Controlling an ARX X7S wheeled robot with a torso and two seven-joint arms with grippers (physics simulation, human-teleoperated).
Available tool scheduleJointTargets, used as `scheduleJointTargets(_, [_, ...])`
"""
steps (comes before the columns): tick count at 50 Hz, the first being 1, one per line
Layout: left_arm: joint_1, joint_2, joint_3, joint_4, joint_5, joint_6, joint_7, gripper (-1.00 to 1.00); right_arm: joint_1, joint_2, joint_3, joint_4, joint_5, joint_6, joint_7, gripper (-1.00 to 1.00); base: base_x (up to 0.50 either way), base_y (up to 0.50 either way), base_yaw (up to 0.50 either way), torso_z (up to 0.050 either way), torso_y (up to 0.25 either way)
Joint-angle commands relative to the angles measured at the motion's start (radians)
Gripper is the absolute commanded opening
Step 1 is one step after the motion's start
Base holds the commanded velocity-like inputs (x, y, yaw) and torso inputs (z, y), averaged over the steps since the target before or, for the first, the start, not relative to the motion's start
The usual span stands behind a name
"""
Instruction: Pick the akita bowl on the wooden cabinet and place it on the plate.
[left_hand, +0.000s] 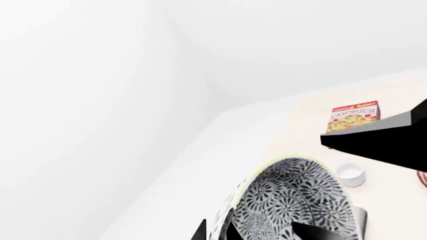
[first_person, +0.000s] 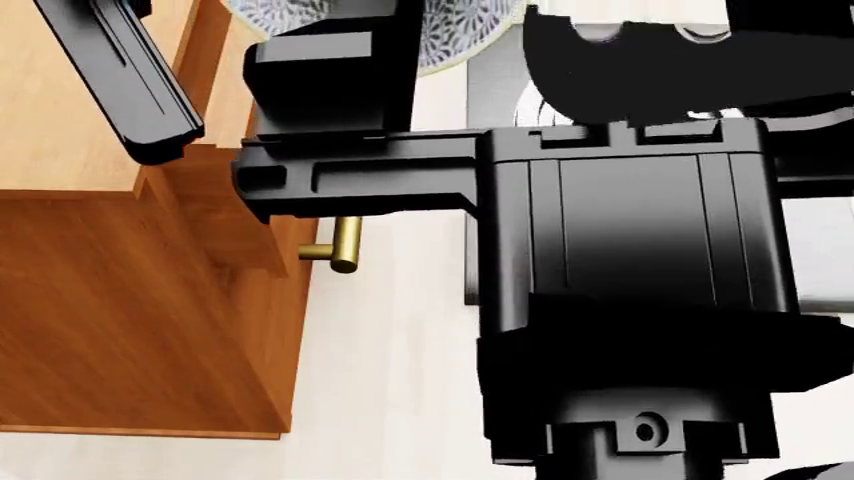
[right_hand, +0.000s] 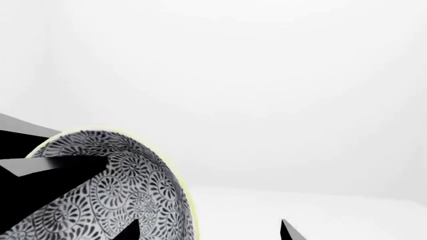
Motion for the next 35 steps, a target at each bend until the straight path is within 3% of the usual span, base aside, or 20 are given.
scheduleJointTargets(1, [0.004,-0.007,-0.011,0.01,0.002,0.003,-0.012,-1.0,-0.057,0.02,0.062,-0.055,-0.013,0.028,0.012,1.0,0.0,0.0,0.0,0.0,0.0])
scheduleJointTargets(12, [0.008,-0.011,-0.018,0.015,-0.012,0.007,-0.015,-1.0,-0.223,0.035,0.267,-0.127,-0.008,0.119,0.012,1.0,0.0,0.0,0.0,0.001,0.001])
scheduleJointTargets(22, [0.01,-0.02,-0.037,0.03,-0.038,0.008,-0.018,-1.0,-0.402,-0.038,0.479,-0.153,-0.002,0.262,0.012,1.0,0.0,0.0,0.0,0.0,0.0])
scheduleJointTargets(35, [0.029,-0.025,-0.055,0.081,-0.095,0.003,-0.032,-1.0,-0.46,-0.109,0.571,-0.147,0.009,0.351,0.012,1.0,0.0,0.0,0.0,0.0,0.0])
